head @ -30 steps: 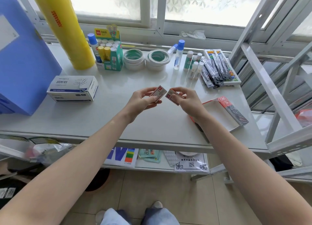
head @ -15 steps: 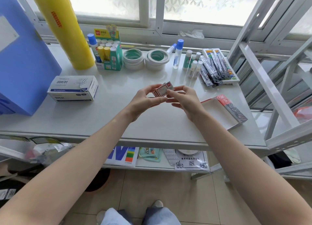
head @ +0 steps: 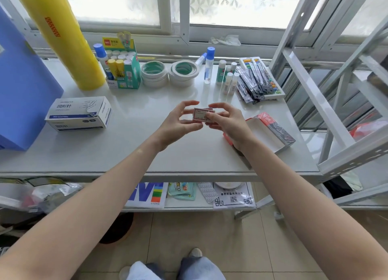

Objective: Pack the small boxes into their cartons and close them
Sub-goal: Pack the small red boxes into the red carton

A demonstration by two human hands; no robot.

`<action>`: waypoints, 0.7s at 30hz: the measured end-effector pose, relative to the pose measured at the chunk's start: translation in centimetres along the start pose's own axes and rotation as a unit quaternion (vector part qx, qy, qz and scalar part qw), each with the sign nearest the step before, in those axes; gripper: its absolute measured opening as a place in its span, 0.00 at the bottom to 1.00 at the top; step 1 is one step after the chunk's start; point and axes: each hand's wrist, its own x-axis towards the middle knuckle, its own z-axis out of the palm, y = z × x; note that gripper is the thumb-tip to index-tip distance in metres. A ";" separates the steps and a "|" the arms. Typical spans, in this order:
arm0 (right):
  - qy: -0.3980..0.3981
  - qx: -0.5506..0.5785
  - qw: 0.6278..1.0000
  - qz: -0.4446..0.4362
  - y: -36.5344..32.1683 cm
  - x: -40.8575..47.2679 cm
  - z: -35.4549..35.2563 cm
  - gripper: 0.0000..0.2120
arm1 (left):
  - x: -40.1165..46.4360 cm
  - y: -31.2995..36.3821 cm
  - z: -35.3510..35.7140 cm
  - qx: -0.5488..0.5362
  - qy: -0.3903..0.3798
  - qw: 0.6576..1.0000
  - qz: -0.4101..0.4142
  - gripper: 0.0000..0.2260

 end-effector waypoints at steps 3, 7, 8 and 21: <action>0.015 0.004 1.000 -0.002 0.2 -0.6 -1.0 0.10 | 0.4 0.1 1.5 0.110 0.014 0.991 0.072 0.23; 0.036 -0.026 0.999 0.017 0.3 -1.7 -2.5 0.12 | 1.1 0.1 2.9 0.162 0.043 0.980 0.108 0.17; 0.044 -0.054 0.997 0.017 0.4 -1.9 -3.0 0.14 | 1.3 0.2 3.2 0.167 0.037 0.980 0.106 0.17; 0.107 -0.404 0.904 -0.093 2.7 -3.7 -8.5 0.14 | 4.5 0.4 8.9 0.151 -0.077 0.980 0.100 0.26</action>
